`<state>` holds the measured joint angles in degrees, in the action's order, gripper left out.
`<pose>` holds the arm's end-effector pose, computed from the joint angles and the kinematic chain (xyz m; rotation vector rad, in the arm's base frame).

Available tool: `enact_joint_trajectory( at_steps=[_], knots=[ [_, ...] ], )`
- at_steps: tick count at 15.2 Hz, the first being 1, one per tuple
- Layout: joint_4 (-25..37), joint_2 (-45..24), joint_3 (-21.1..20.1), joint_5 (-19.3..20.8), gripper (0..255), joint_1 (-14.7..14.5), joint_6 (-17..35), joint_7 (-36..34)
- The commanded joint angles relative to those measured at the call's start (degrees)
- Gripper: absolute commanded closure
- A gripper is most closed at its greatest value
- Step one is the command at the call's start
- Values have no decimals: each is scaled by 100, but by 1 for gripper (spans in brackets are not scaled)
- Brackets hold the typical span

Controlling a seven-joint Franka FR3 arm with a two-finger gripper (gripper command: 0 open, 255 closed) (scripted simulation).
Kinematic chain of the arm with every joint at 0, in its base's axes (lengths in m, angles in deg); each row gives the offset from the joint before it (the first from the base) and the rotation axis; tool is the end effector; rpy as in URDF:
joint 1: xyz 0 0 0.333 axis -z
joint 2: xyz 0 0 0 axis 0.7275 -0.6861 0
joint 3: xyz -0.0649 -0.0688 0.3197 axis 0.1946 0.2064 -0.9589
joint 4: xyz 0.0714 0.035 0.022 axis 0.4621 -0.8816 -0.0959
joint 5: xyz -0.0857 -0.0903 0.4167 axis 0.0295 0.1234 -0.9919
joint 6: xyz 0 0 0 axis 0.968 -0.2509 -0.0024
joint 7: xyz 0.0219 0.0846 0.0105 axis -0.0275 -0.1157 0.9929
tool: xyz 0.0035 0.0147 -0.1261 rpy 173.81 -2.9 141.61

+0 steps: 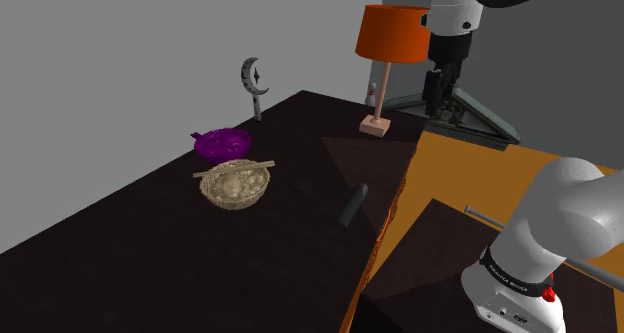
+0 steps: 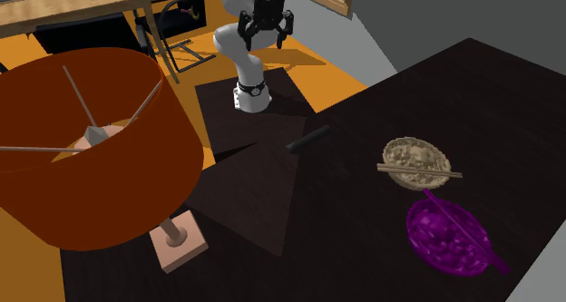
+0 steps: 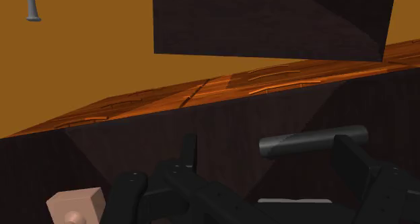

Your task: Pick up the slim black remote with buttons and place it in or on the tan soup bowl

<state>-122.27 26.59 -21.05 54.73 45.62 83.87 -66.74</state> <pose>0.3328 -0.0006 0.5805 3.0021 0.0211 -0.1675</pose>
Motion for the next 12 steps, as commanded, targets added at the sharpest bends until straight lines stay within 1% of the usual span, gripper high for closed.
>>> enact_joint_trajectory(
  at_steps=[1,7,12],
  knots=[
    [0,0,0,0,0,0,0,0],
    [-865,-161,-402,-799,0,349,907,-1832],
    [-1427,-543,-766,-1482,0,577,1883,-3251]
  ],
)
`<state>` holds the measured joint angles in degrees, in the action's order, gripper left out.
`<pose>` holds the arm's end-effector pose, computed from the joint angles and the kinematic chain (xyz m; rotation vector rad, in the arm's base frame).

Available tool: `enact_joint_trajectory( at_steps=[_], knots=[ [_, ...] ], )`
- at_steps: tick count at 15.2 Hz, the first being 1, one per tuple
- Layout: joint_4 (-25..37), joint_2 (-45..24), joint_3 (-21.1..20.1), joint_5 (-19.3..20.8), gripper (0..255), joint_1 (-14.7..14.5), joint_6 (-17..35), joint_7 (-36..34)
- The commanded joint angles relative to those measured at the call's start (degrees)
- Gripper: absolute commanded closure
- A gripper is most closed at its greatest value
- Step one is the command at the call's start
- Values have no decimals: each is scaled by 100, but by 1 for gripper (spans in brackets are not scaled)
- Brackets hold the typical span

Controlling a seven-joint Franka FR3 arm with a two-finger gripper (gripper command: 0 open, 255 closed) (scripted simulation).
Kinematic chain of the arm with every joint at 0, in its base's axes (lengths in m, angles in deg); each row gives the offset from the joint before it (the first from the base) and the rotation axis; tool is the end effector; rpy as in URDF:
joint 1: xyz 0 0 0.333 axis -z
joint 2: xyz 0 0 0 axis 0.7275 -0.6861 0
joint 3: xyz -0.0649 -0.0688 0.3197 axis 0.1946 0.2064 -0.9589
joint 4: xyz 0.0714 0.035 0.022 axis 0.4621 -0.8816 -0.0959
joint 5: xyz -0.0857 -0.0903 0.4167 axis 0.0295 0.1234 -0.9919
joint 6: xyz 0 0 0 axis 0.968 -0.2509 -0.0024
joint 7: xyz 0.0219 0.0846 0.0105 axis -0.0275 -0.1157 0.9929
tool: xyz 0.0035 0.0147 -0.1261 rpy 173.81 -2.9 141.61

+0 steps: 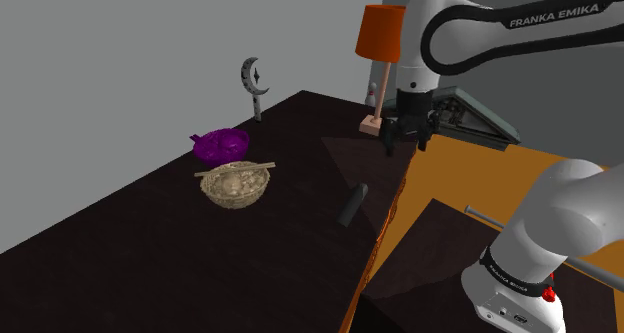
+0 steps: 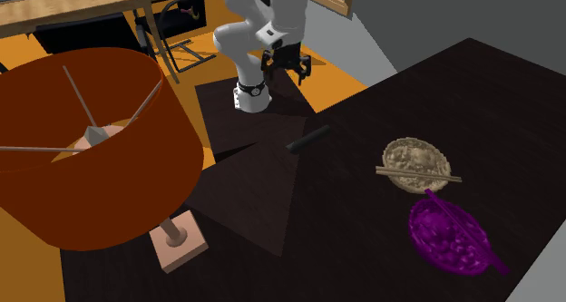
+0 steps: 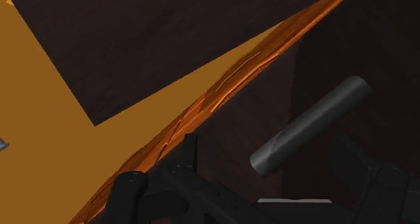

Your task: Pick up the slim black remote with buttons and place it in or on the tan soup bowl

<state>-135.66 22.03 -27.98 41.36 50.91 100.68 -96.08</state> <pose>0.3585 0.0372 0.4520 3.0134 -0.8039 -0.2171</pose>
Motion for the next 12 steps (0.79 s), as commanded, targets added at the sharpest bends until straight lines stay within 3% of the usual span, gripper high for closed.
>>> enact_joint_trajectory(
  at_steps=[1,12],
  knots=[
    [-180,-195,-147,-282,0,87,422,-587],
    [-643,-2104,-904,-1714,0,405,3261,-3226]
  ],
)
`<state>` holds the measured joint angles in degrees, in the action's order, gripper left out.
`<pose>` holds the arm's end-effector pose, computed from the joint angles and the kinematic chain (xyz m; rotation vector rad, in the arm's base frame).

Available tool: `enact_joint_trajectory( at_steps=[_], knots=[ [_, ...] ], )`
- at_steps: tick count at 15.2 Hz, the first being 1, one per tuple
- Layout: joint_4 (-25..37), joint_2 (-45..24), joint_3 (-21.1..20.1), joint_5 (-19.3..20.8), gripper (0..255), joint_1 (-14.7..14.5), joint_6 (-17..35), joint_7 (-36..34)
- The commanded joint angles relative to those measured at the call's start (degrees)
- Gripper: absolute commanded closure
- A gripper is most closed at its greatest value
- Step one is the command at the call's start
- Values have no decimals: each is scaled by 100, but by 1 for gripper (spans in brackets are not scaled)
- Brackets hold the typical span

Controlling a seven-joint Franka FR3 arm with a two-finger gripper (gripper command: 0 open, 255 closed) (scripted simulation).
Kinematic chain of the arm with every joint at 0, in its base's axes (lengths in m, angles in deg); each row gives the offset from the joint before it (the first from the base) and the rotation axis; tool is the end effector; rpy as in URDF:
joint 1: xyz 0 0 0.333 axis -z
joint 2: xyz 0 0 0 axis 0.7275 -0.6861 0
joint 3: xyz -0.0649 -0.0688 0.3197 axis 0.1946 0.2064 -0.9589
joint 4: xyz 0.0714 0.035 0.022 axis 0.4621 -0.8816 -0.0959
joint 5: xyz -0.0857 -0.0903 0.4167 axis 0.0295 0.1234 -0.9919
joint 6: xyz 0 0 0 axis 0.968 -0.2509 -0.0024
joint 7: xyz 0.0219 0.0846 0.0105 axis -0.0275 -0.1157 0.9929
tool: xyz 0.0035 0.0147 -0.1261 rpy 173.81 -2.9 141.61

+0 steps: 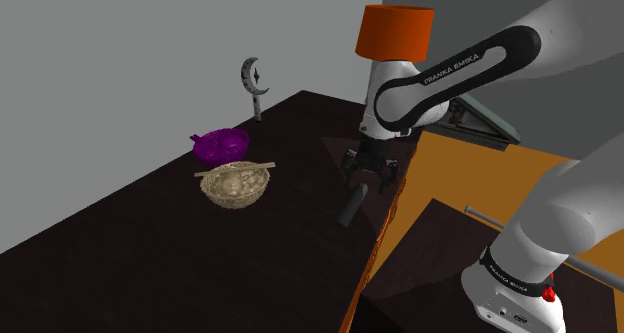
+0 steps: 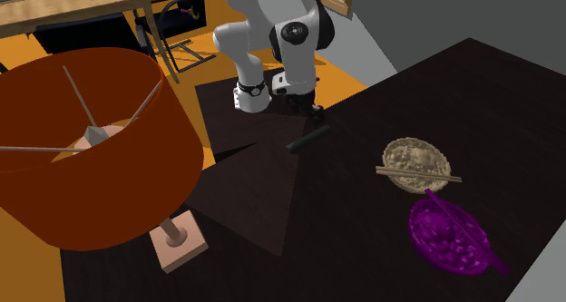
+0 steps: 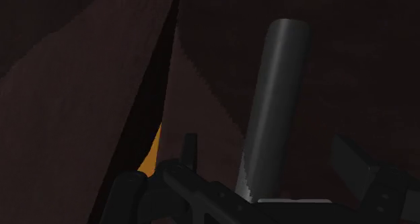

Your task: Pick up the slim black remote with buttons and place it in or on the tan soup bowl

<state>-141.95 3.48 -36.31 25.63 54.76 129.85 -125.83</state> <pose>0.4102 0.0680 0.3086 -2.4981 1.6647 0.2365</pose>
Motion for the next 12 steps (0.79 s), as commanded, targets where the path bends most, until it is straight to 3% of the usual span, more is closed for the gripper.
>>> enact_joint_trajectory(
  at_steps=[1,9,12],
  knots=[
    [-1,-482,-124,-262,0,39,626,-458],
    [-89,-1258,-277,-521,0,-42,1563,-562],
    [-94,-1308,-286,-534,0,-49,1620,-554]
  ],
)
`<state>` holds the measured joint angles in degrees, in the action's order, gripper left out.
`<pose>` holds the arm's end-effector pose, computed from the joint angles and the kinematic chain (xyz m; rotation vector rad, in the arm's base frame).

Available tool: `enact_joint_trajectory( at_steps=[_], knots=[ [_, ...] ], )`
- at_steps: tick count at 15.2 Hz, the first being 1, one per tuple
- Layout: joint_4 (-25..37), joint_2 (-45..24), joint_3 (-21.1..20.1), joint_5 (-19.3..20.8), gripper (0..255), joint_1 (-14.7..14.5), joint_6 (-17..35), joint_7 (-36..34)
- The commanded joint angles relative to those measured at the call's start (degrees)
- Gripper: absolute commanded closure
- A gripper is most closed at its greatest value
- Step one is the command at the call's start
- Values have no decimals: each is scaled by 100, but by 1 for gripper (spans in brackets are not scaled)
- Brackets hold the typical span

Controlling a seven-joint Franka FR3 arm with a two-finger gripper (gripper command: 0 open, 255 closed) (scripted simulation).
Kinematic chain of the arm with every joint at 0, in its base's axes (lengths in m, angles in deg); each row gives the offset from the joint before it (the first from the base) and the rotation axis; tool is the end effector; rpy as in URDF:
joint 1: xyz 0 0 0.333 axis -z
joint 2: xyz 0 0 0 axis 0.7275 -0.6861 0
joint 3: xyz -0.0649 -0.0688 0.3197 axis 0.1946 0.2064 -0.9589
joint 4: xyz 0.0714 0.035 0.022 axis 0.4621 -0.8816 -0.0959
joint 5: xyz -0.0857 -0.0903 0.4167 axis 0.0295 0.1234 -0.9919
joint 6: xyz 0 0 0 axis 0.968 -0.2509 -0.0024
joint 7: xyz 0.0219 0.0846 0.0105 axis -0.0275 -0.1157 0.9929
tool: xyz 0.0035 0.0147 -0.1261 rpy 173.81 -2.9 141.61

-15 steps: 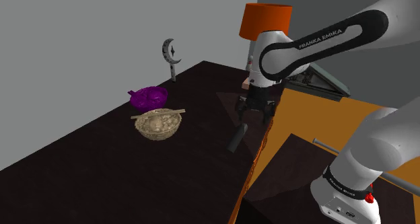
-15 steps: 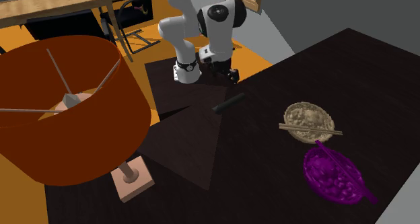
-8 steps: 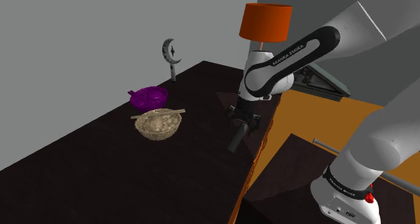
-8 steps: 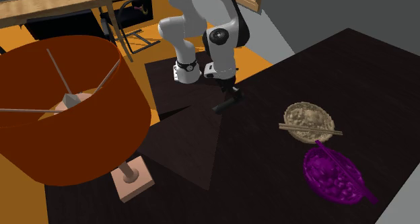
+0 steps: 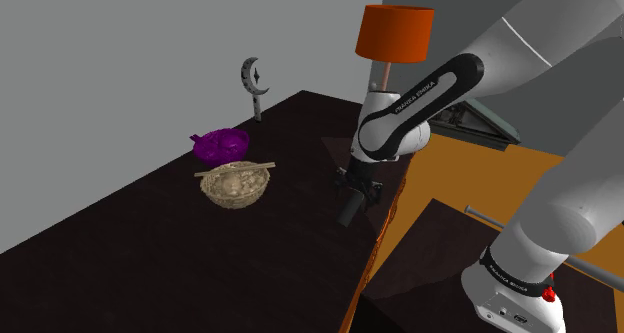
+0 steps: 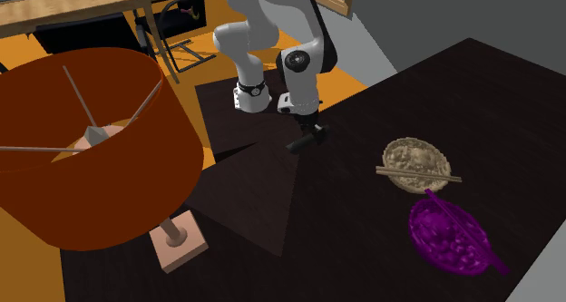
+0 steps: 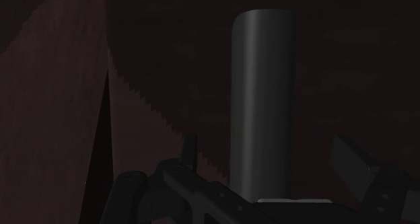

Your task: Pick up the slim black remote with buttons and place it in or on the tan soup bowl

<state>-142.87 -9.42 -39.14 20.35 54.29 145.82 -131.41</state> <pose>0.4216 0.0823 0.2313 -2.3236 1.8448 0.2333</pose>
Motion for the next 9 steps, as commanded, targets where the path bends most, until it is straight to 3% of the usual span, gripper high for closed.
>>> enact_joint_trajectory(
  at_steps=[1,6,7,9],
  knots=[
    [-2,-18,-3,-5,0,-2,23,3],
    [-2,-17,-3,-5,0,-2,21,3],
    [-2,-17,-3,-5,255,-2,21,3],
    [-2,-17,-3,-5,255,-2,21,3]
  ],
)
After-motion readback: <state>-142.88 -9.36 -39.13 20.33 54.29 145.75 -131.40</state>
